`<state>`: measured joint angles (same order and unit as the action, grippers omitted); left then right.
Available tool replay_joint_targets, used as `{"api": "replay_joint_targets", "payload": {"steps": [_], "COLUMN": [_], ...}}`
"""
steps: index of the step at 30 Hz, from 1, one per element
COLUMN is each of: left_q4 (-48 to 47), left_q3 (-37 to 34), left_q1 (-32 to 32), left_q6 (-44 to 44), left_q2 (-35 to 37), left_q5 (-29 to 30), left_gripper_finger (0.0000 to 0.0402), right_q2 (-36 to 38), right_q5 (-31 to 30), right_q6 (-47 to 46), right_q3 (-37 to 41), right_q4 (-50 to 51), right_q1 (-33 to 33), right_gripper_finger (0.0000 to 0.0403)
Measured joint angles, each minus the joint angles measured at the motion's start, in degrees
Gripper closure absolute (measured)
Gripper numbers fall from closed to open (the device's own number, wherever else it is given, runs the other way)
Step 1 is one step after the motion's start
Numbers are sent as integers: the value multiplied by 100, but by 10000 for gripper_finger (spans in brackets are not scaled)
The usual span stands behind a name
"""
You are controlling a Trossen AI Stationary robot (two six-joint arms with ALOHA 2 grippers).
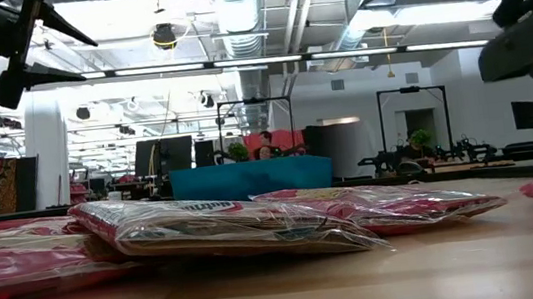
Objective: Sort popcorn bags into baskets
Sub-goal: Put the red popcorn bag into the blue bin
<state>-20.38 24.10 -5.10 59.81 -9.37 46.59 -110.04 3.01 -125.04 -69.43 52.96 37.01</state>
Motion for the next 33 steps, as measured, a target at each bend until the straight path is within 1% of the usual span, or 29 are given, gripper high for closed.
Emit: {"api": "replay_joint_targets", "payload": {"steps": [5,6,7,10,12,16,21,25,27,30,33], "left_q4": [0,2,-1,-28,-35,-35,-35,-42,-44,-78,-83], "left_q3": [0,0,0,0,0,0,0,0,0,0,0], "left_q1": [0,2,2,2,2,2,2,0,2,2,2], "left_q6": [-11,-15,-15,-17,-17,-20,-20,-66,-154,-213,-214], "left_q2": [-2,0,-1,0,-2,-1,0,0,-1,-1,0], "left_q5": [63,67,71,135,199,357,378,378,380,399,427], "left_gripper_finger": [152,152,152,152,152,152,152,152,152,152,152], "right_q2": [-11,-13,-13,83,168,669,1348,1864,2045,2159,2106], "right_q5": [42,41,35,-14,-133,-546,-1018,-1360,-1439,-1516,-1517], "right_q6": [742,898,1023,1387,1680,2111,2784,3528,3972,4763,5547], "right_q3": [7,7,9,34,50,29,35,17,-31,-128,-336], "right_q4": [167,230,306,585,713,1067,1411,1337,1222,914,458], "right_q1": [-210,-263,-326,-521,-686,-1079,-1735,-2405,-2795,-3412,-4027], "right_gripper_finger": [370,385,391,388,394,396,398,399,399,400,401]}}
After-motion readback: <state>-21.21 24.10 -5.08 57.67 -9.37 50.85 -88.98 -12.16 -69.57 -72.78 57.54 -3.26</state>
